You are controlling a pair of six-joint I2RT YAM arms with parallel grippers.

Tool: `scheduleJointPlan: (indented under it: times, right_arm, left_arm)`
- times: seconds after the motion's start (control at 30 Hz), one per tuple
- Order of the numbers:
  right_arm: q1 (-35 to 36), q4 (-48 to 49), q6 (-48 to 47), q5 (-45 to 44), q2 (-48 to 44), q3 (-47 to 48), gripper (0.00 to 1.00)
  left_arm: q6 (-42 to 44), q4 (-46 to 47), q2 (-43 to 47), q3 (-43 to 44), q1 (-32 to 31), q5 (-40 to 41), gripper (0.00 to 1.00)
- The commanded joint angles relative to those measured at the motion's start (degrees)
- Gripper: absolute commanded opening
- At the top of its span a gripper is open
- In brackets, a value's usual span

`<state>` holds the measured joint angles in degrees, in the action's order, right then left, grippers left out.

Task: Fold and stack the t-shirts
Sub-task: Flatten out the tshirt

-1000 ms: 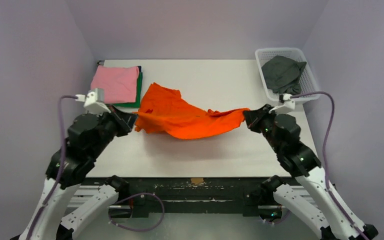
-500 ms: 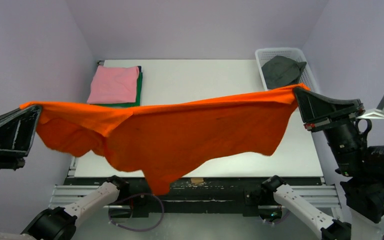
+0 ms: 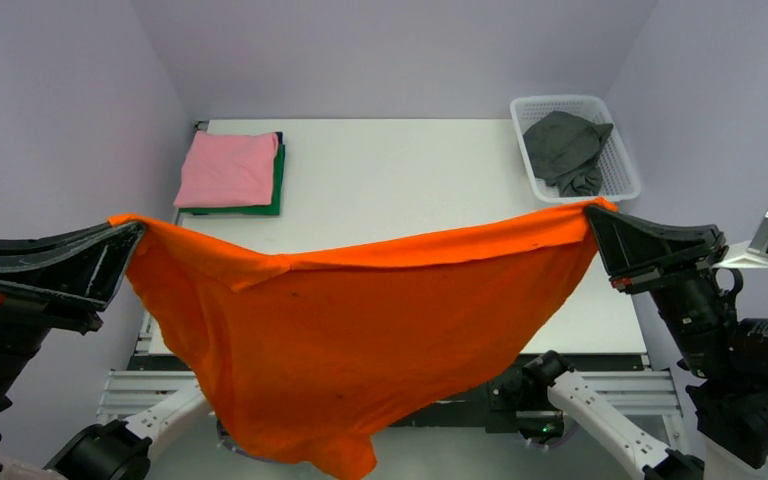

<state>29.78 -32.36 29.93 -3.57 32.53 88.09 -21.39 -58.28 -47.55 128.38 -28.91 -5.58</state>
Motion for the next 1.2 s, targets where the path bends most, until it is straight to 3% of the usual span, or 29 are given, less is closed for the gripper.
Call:
scheduleJointPlan:
  times: [0.0,0.2,0.33,0.43,0.5,0.57,0.67,0.77,0.8,0.87,0.9,0.93,1.03,1.17]
  right_arm:
    - [-0.05,3.18,0.18,-2.49,-2.58,-5.78,0.0]
    - [-0.01,3.12,-0.02,-15.97,1.38,-13.11,0.0]
    - [0.01,5.59,0.73,-30.43,8.01,-20.9,0.0]
    - [-0.73,10.05,1.35,-38.99,16.05,-25.57,0.0]
    - [-3.38,13.81,1.53,-38.36,22.16,-27.25,0.0]
    - [-8.17,18.19,1.89,-34.0,29.48,-27.55,0.0]
    - [-16.24,26.58,2.19,-25.13,43.74,-25.61,0.0]
    - [-20.32,30.79,2.24,-19.73,60.86,-17.15,0.04]
    - [-21.01,29.83,2.31,-18.23,65.67,-12.28,0.1]
    - [-21.43,26.57,1.84,-17.87,73.2,-3.22,0.3]
    - [-21.43,24.81,1.13,-17.7,75.7,0.46,0.44]
    - [-21.43,22.51,0.73,-17.42,77.22,3.25,0.61]
    - [-21.43,20.98,0.41,-17.08,77.53,5.46,0.68]
    - [-21.41,23.06,0.86,-16.97,72.44,-2.79,0.71]
  left_arm:
    - [1.44,4.36,2.89,-8.02,-0.09,4.32,0.0]
    - [2.04,10.32,0.42,-22.89,-0.02,20.51,0.0]
    - [2.34,15.04,-9.24,-29.44,1.43,31.33,0.0]
    - [-0.94,18.67,-22.07,-30.84,10.54,21.53,0.0]
    - [-1.35,21.85,-28.92,-30.89,13.02,20.87,0.0]
    - [0.05,24.34,-39.42,-28.26,14.38,20.07,0.0]
    - [0.8,22.32,-58.29,-16.43,16.36,15.93,0.0]
    - [0.3,12.7,-79.7,8.49,18.35,14.56,0.01]
    - [-0.22,9.51,-88.7,16.81,19.04,12.23,0.13]
    - [-1.77,8.22,-95.1,25.93,20.21,8.77,0.51]
    - [-2.45,11.43,-93.93,23.15,20.55,7.54,0.78]
    - [-2.76,17.27,-90.88,16.06,20.7,6.29,0.97]
    - [-3.75,30.61,-80.94,-1.14,20.78,3.95,1.0]
    - [-5.06,23.86,-79.05,0.96,20.64,2.12,1.0]
